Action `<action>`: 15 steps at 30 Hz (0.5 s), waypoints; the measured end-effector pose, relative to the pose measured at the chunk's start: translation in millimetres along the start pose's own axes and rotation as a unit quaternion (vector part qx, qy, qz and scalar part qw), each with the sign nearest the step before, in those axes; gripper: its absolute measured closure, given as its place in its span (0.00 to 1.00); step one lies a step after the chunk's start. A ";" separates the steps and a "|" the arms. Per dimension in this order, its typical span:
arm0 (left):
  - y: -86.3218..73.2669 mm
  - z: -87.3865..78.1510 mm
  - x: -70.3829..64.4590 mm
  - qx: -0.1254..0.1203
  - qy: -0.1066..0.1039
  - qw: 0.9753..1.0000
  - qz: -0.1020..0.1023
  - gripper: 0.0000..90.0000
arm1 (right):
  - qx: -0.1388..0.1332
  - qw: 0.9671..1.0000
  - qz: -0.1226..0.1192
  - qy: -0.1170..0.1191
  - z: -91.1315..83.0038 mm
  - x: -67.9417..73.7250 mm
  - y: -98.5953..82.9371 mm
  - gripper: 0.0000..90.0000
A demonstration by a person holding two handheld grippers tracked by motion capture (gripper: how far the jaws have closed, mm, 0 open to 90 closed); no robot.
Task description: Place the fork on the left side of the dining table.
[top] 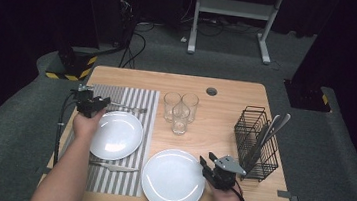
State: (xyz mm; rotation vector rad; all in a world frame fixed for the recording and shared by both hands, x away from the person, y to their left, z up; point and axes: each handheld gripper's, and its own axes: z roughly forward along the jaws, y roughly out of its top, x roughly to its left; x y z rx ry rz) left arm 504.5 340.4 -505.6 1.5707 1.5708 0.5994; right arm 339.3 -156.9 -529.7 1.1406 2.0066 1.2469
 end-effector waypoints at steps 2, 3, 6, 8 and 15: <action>0.0 0.2 -0.1 0.000 0.001 1.000 0.000 0.58 | 0.000 1.000 0.000 0.000 0.0 0.1 0.0 0.65; 0.0 0.2 0.0 0.000 0.002 1.000 0.000 0.58 | 0.000 1.000 0.000 0.000 -0.1 0.2 0.0 0.65; 0.1 -0.3 -0.2 -0.001 0.004 1.000 0.002 0.58 | 0.000 1.000 -0.001 0.000 -0.1 0.2 -0.1 0.65; 0.2 -0.5 -0.1 -0.002 0.003 1.000 0.001 0.57 | 0.000 1.000 -0.001 0.000 -0.1 0.2 0.0 0.65; 0.7 -0.6 0.8 -0.005 0.000 1.000 -0.006 0.56 | 0.000 1.000 -0.002 0.000 -0.3 0.6 -0.1 0.65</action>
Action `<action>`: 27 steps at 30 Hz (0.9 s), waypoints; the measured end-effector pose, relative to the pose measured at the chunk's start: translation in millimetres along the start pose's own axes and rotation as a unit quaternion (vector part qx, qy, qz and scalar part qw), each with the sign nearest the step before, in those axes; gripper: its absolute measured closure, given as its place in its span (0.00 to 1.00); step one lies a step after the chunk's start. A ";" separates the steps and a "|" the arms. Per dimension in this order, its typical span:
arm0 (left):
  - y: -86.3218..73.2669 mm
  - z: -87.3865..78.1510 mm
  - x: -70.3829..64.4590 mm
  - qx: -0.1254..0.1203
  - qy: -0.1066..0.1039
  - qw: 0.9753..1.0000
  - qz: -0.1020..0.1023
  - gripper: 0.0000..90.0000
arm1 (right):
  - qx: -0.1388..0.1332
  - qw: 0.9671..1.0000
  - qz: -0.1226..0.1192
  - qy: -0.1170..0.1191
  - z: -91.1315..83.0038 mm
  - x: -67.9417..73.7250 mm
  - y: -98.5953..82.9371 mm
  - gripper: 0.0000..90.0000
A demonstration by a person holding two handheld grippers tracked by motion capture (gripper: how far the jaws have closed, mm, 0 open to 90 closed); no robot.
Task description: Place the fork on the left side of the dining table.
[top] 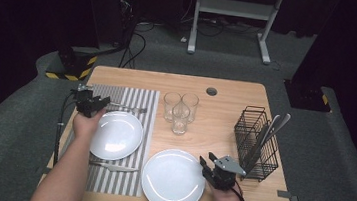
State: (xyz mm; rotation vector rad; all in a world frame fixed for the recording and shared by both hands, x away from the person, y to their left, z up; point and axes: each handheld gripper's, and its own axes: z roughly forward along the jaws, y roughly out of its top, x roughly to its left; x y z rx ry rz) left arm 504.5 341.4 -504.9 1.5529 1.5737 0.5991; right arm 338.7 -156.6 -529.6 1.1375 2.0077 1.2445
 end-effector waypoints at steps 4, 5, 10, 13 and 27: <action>0.6 -0.6 0.5 -0.003 0.001 1.000 0.000 0.57 | 0.000 1.000 -0.001 0.001 -0.1 0.1 -0.1 0.65; 0.8 -0.7 0.5 -0.003 0.001 1.000 -0.001 0.57 | -0.001 1.000 -0.001 0.001 -0.1 0.1 -0.1 0.65; 2.2 -1.2 0.3 -0.011 0.001 1.000 -0.007 0.57 | -0.001 1.000 -0.001 0.001 -0.1 0.3 -0.1 0.65; 2.8 -2.0 0.2 -0.015 0.002 1.000 -0.007 0.57 | -0.001 1.000 -0.003 0.002 -0.1 0.5 -0.1 0.65; 4.0 -8.6 3.6 -0.011 0.017 1.000 0.004 0.66 | 0.000 1.000 -0.003 0.001 0.1 0.6 0.0 0.65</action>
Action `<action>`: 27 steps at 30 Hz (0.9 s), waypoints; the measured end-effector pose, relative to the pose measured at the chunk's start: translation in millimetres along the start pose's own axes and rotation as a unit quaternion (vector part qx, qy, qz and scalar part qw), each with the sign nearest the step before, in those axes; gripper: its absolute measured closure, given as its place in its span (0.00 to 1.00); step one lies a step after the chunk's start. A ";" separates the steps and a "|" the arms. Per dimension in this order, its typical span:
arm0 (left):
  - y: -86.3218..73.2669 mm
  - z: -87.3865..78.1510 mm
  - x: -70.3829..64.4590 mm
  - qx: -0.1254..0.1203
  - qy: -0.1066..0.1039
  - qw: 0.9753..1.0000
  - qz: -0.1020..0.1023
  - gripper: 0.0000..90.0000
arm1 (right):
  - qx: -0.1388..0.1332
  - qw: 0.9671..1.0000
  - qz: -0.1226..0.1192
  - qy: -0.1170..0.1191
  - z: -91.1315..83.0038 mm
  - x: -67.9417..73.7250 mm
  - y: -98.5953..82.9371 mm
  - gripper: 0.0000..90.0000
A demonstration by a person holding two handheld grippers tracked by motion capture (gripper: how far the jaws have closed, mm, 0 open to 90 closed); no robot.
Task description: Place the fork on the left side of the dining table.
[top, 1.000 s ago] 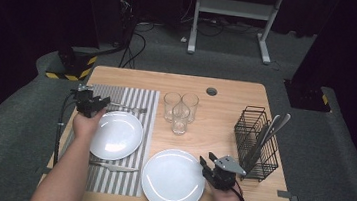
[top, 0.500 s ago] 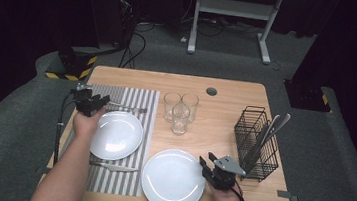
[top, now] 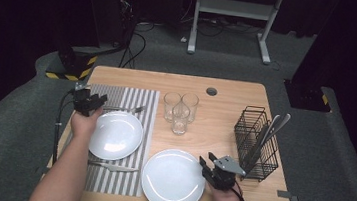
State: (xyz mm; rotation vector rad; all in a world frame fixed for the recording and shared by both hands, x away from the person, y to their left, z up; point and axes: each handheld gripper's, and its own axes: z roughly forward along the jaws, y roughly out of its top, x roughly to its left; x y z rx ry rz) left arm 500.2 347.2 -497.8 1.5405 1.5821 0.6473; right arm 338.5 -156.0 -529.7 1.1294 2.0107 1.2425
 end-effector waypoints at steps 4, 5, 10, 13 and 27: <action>-0.1 -4.2 -1.7 0.012 -0.001 1.000 0.015 0.79 | 0.000 1.000 -0.001 0.000 -0.2 0.2 -0.1 0.65; -0.4 -4.4 -2.6 0.016 0.001 1.000 0.020 0.82 | 0.000 1.000 0.000 0.000 -0.2 0.3 -0.2 0.65; -5.4 -3.5 -2.1 0.033 0.009 0.999 0.028 0.83 | 0.000 1.000 0.000 0.002 -0.2 0.1 -0.2 0.65; -10.0 -4.7 2.4 0.036 0.013 0.999 0.023 0.84 | -0.001 1.000 0.000 0.002 -0.2 0.0 -0.2 0.65; -13.0 -14.6 2.3 0.034 0.013 0.999 0.036 0.81 | 0.001 1.000 0.002 0.001 0.1 0.5 0.0 0.65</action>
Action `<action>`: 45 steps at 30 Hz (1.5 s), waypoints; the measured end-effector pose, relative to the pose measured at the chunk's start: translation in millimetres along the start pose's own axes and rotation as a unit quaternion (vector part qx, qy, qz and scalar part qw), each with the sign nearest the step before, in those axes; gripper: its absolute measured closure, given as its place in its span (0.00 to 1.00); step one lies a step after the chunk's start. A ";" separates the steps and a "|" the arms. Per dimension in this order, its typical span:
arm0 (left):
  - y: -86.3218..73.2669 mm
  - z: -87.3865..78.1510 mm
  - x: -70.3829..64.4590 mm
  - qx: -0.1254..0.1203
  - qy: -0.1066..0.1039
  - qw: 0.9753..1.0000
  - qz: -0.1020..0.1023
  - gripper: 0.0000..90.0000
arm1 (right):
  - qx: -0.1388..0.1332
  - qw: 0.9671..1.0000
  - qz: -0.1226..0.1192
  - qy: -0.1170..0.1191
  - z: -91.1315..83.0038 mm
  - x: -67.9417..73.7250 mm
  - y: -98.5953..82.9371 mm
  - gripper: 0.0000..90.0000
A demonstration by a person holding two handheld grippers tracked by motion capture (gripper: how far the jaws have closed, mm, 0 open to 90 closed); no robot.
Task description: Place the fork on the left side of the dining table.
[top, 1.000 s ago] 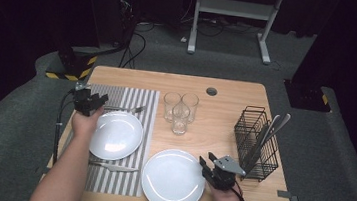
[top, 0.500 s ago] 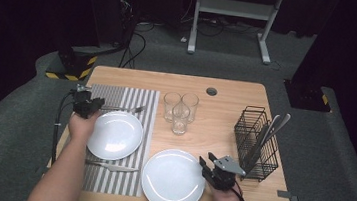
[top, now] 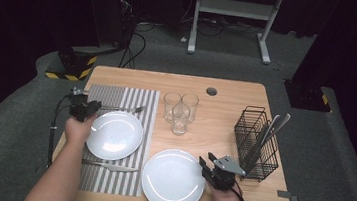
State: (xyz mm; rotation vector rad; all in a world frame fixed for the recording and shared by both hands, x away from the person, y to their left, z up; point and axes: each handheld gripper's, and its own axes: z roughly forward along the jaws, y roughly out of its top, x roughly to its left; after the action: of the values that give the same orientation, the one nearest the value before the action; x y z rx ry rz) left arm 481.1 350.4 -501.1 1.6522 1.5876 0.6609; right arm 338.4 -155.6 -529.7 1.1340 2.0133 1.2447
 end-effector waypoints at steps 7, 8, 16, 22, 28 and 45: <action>-3.3 -10.6 -2.8 -0.012 -0.003 1.000 -0.005 0.81 | -0.001 1.000 -0.002 0.002 -0.3 0.4 -0.1 0.65; -5.1 -14.4 -3.6 -0.014 -0.003 1.000 -0.008 0.81 | -0.001 1.000 -0.002 0.004 -0.2 0.3 -0.1 0.65; -6.9 -29.9 -15.3 -0.019 0.005 1.000 -0.003 0.80 | -0.002 1.000 -0.004 0.008 -0.3 0.0 -0.2 0.65; -8.8 -39.6 -25.8 -0.024 0.007 1.000 0.004 0.80 | -0.003 1.000 -0.006 0.011 -0.9 -0.8 -0.1 0.65; -9.2 -51.7 -41.0 -0.033 0.008 0.999 0.020 0.79 | -0.003 1.000 -0.006 0.015 -0.9 0.0 -0.2 0.64; -23.0 -75.4 -66.3 -0.046 0.006 0.998 0.038 0.76 | -0.005 1.000 -0.008 0.016 -1.6 -0.7 0.3 0.64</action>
State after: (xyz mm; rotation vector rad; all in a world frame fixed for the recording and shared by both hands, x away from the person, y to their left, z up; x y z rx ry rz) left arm 401.0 296.0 -466.2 1.6501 1.4867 0.7715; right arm 337.6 -156.9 -528.7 1.0982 2.0342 1.2705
